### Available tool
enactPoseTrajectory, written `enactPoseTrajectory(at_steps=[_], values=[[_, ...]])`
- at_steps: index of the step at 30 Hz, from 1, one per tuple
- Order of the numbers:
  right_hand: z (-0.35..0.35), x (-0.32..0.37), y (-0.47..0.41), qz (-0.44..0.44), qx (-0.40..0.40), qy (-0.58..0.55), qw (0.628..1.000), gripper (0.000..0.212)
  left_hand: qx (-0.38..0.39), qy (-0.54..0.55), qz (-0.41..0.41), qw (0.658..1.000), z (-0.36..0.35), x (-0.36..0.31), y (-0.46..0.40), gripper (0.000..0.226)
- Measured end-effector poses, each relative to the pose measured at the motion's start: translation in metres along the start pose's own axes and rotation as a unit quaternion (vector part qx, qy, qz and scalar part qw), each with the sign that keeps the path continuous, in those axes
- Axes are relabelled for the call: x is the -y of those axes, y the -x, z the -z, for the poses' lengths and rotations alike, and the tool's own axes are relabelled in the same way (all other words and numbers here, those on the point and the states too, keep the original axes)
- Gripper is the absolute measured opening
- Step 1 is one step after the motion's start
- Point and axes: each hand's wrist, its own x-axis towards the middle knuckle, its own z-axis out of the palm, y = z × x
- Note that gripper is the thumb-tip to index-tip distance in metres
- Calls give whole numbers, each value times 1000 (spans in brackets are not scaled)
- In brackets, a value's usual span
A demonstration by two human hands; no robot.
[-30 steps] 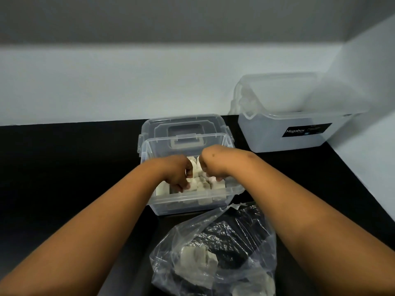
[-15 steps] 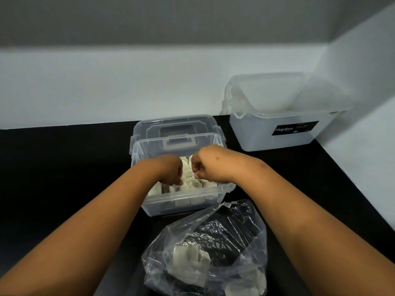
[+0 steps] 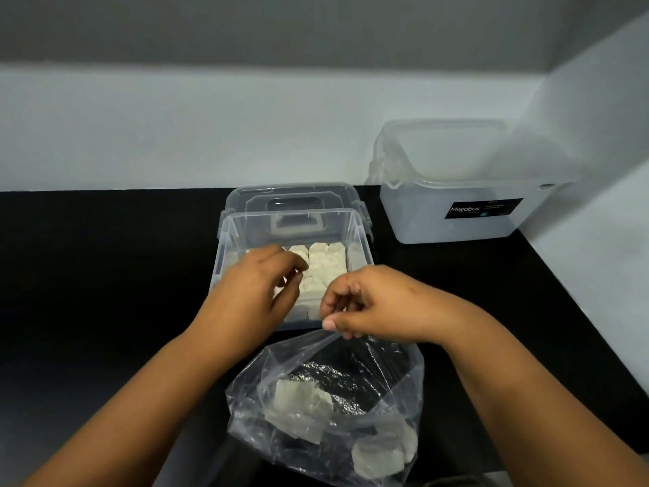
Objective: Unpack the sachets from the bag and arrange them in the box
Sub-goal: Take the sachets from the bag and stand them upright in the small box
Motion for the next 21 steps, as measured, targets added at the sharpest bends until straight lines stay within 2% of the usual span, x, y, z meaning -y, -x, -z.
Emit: enactPoseTrajectory(at_steps=[5,10,13,17,21], values=[[-35,-34,0,-61,59,-25,996,10,138,-18,-50,989,-17,-2,50,23],[-71,-61,-12,-96,63,10,993,4,227,-63,-42,971,-33,4,85,37],[-95,-66,-17,-108,29,40,993,10,245,-110,-41,962,-42,8,101,39],[-121,-63,-23,-106,-46,56,992,9,227,-146,-21,963,-55,12,115,46],[-135,-57,-26,-83,-44,80,992,20,206,-159,7,966,-59,11,122,54]])
